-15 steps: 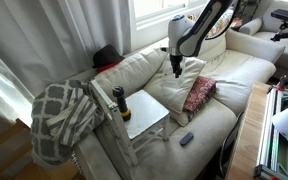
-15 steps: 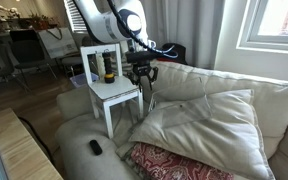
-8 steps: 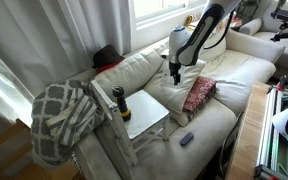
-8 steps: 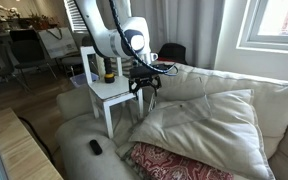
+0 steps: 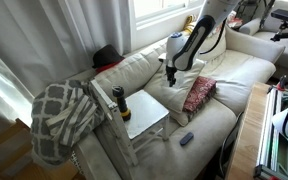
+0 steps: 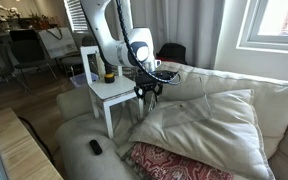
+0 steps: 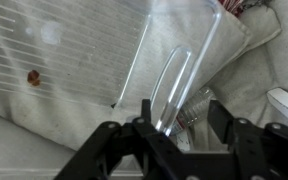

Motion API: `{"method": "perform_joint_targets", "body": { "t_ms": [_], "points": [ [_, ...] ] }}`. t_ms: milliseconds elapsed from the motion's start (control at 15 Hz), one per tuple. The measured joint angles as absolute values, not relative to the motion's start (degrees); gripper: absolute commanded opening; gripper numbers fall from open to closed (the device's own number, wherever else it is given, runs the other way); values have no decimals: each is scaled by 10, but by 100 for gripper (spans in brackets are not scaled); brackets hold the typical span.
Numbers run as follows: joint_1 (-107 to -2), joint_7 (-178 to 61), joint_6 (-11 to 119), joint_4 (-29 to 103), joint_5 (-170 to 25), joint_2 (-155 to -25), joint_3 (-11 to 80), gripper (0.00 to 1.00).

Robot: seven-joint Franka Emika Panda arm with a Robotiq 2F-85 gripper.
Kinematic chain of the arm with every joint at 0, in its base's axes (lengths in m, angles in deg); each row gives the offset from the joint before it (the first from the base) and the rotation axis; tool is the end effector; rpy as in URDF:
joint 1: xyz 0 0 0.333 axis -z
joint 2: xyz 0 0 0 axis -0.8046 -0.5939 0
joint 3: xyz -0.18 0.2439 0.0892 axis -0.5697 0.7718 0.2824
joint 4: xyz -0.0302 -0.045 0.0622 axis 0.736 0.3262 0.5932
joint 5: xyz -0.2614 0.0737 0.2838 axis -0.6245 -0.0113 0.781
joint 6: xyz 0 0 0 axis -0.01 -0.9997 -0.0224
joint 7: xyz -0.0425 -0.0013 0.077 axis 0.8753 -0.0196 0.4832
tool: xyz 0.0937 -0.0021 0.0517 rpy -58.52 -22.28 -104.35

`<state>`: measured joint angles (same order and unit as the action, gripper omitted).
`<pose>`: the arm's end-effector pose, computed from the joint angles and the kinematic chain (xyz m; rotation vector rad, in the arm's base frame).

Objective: Put the chair, then place the torch in it

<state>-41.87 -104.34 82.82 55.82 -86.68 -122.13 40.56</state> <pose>0.5887 -0.0805 0.0469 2.7996 1.2282 0.0431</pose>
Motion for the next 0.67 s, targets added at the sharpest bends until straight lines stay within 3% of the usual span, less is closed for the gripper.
{"method": "perform_joint_targets", "body": {
  "t_ms": [133,200,267,333,533,600,667],
  "points": [
    [-419,-1042,830,544,-867,-1235,402,29],
    [-419,-1041,832,537,-867,-1241,400,27],
    [-419,-1040,834,532,-867,-1247,398,17],
    [-419,-1038,838,527,-867,-1252,395,30],
    [-420,-1024,854,519,-867,-1264,391,15],
    [-420,-1021,858,517,-867,-1267,390,18],
    [-421,-1019,861,514,-867,-1271,388,9]
  ]
}}
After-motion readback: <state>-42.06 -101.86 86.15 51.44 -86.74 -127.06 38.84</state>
